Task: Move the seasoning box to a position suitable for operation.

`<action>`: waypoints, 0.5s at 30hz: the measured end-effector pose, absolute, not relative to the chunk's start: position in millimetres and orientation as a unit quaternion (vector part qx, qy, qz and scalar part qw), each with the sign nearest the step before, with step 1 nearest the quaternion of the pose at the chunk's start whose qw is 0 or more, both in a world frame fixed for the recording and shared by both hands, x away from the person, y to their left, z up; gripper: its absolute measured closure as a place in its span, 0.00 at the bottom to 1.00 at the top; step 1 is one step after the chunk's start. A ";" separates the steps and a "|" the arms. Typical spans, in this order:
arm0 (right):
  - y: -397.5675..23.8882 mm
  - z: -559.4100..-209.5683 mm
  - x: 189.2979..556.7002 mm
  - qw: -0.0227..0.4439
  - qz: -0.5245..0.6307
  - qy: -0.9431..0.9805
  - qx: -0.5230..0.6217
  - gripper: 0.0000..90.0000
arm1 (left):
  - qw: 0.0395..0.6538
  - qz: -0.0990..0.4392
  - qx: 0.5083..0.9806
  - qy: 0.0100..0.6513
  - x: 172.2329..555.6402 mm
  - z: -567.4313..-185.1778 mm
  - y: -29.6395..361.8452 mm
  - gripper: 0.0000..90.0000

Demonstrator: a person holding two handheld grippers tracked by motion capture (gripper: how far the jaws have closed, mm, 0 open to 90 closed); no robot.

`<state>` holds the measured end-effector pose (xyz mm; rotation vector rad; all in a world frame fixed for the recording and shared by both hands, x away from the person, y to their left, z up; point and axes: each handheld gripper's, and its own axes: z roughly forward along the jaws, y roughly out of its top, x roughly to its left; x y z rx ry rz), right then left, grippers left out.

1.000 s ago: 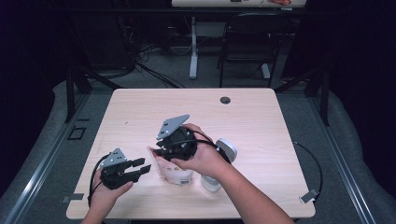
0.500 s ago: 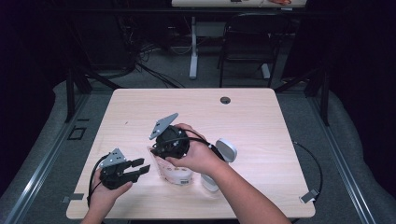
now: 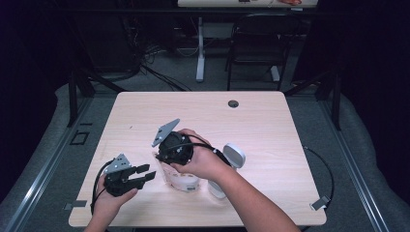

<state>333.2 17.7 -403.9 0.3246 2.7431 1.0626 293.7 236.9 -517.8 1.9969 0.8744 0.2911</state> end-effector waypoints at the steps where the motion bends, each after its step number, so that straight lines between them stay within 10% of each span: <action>1: 17.6 -403.8 333.0 0.092 0.358 0.923 0.108 0.99 | 0.454 0.118 0.809 0.355 293.6 -517.9 236.8 0.64; 15: 6.9 -401.8 329.5 0.095 0.365 0.922 0.082 1.00 | 0.452 0.112 0.816 0.342 293.2 -518.7 233.8 0.60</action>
